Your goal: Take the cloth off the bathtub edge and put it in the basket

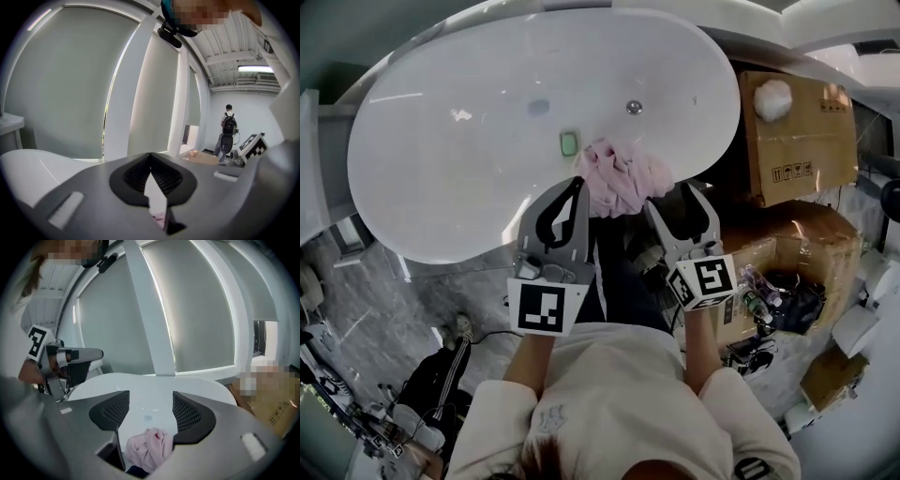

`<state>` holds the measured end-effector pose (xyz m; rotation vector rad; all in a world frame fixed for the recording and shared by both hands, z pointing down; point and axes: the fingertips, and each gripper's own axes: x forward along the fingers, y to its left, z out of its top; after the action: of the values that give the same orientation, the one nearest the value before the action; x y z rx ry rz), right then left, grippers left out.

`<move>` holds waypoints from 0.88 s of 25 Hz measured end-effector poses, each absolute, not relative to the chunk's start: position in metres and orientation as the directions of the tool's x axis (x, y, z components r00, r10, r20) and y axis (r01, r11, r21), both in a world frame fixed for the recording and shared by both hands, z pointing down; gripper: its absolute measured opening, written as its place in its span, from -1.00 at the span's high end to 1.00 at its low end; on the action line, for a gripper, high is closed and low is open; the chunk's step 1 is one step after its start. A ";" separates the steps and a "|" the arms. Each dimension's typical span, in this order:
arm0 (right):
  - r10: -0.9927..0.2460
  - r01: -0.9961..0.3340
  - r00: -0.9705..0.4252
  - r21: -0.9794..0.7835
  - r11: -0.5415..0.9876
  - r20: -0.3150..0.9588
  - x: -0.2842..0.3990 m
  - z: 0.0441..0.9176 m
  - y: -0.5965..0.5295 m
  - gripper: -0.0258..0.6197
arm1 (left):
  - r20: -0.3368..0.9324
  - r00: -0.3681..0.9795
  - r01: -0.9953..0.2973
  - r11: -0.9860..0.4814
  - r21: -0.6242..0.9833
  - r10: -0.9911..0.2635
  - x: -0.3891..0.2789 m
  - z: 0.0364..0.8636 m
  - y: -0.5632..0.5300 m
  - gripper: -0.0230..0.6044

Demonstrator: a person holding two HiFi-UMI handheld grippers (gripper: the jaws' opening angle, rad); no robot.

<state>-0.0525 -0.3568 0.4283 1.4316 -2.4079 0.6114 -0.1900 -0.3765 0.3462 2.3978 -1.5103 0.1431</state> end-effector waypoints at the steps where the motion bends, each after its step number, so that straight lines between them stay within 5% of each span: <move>1: -0.761 -0.883 -0.468 -0.212 0.418 0.449 -0.053 0.441 -0.360 0.12 | 0.250 0.441 -0.894 -0.399 0.203 -0.862 -0.190 0.355 -0.379 0.90; 10: -0.662 -0.887 -0.453 -0.225 0.403 0.597 -0.070 0.563 -0.369 0.10 | 0.308 0.415 -0.908 -0.366 0.205 -0.856 -0.192 0.437 -0.390 0.90; 15: -0.640 -0.903 -0.418 -0.222 0.367 0.644 -0.077 0.617 -0.377 -0.43 | 0.341 0.411 -0.907 -0.340 0.249 -0.846 -0.192 0.472 -0.387 0.90; 22: -0.543 -0.929 -0.353 -0.216 0.301 0.762 -0.077 0.697 -0.370 -0.45 | 0.356 0.403 -0.908 -0.319 0.272 -0.843 -0.200 0.495 -0.386 0.90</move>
<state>-0.0774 -0.3704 0.6974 1.3039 -2.0072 0.8857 -0.2003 -0.3860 0.4947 2.2391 -1.4978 0.2059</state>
